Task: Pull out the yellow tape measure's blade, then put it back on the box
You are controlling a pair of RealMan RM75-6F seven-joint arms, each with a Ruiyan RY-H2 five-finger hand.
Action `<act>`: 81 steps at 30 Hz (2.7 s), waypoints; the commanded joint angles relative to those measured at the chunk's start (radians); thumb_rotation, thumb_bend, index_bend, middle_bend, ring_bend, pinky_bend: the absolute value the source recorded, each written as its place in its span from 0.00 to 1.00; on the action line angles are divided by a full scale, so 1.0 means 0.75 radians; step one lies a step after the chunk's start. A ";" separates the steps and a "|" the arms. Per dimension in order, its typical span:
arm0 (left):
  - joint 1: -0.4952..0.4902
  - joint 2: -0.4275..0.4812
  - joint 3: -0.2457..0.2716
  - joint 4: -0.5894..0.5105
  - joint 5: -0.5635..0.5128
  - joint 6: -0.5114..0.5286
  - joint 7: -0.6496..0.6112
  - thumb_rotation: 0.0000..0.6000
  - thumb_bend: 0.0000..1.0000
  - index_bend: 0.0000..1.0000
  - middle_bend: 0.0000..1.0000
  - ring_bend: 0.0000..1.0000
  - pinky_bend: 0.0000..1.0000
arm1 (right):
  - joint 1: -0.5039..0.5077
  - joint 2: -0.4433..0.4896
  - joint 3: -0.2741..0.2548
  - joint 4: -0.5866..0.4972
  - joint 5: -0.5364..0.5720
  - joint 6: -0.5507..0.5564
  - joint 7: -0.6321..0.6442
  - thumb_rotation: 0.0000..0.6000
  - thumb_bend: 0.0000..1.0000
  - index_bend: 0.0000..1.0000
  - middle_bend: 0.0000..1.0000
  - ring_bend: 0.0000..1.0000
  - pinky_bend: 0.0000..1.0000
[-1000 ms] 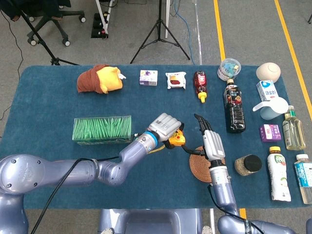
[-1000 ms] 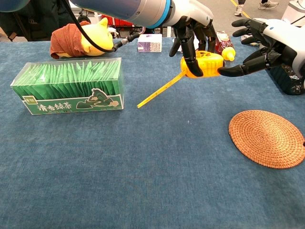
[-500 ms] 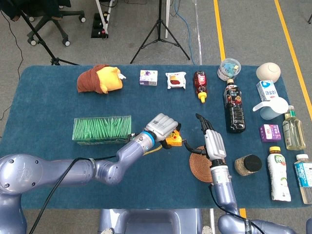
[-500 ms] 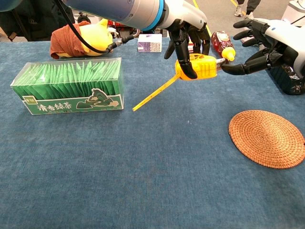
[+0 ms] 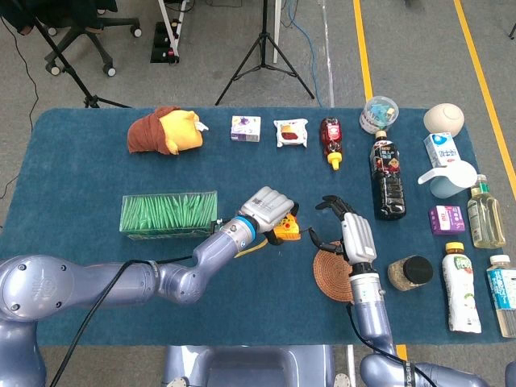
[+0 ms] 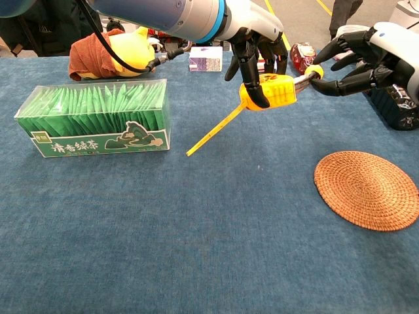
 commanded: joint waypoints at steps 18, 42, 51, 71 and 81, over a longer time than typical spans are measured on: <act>-0.006 -0.005 0.014 0.017 0.004 -0.005 -0.014 1.00 0.36 0.55 0.46 0.42 0.54 | -0.007 -0.009 0.011 0.007 0.000 0.014 0.010 0.90 0.52 0.64 0.40 0.39 0.34; -0.004 -0.009 0.017 0.025 0.035 -0.011 -0.032 1.00 0.36 0.55 0.46 0.42 0.54 | -0.009 0.003 0.013 -0.004 0.014 -0.001 0.014 0.89 0.79 0.58 0.39 0.38 0.34; -0.009 -0.012 0.020 0.028 0.034 -0.018 -0.034 1.00 0.37 0.55 0.46 0.42 0.54 | -0.010 0.010 0.013 -0.008 0.016 -0.005 0.018 0.89 0.83 0.54 0.39 0.37 0.34; -0.016 -0.016 0.032 0.034 0.031 -0.020 -0.036 1.00 0.37 0.55 0.46 0.42 0.54 | -0.005 0.025 0.020 -0.030 0.062 -0.021 -0.010 0.98 1.00 0.55 0.39 0.37 0.35; -0.013 -0.013 0.038 0.030 0.035 -0.024 -0.039 1.00 0.37 0.55 0.46 0.42 0.54 | -0.006 0.020 0.031 -0.032 0.078 -0.004 -0.015 1.00 1.00 0.58 0.40 0.37 0.35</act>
